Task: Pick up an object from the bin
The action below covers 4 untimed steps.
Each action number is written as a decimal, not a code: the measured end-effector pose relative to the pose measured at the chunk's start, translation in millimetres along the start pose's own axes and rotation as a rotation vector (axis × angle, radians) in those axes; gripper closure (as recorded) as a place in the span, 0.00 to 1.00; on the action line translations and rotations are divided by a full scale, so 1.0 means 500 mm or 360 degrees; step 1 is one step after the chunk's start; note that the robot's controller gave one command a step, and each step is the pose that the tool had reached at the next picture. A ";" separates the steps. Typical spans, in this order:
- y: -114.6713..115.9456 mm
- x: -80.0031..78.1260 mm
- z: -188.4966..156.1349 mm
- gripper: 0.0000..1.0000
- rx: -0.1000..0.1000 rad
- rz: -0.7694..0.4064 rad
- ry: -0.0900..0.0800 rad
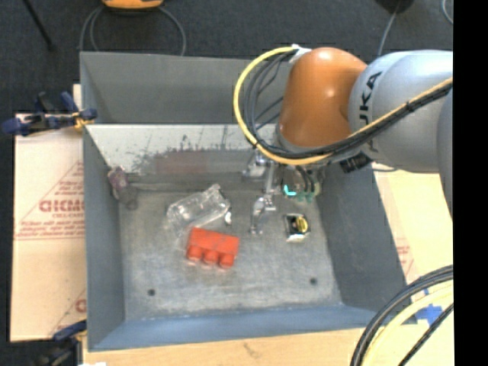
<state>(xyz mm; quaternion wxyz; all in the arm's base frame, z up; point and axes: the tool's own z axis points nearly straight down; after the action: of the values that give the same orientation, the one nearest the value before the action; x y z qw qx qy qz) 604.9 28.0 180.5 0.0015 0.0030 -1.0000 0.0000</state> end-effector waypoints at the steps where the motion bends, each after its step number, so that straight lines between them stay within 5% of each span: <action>1: 0.091 0.057 0.142 0.00 -0.0003 -0.0086 -0.0051; 2: 0.141 0.049 0.149 0.00 0.0001 -0.0018 -0.0034; 4: 0.129 0.054 0.141 0.00 -0.0004 0.0193 -0.0024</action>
Offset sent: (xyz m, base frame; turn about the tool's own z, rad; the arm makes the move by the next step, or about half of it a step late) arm -0.0508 0.0614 -0.1105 -0.0704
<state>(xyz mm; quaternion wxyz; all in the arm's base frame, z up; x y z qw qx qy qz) 577.1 92.4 110.1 -0.0059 -0.0574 -0.9983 -0.0012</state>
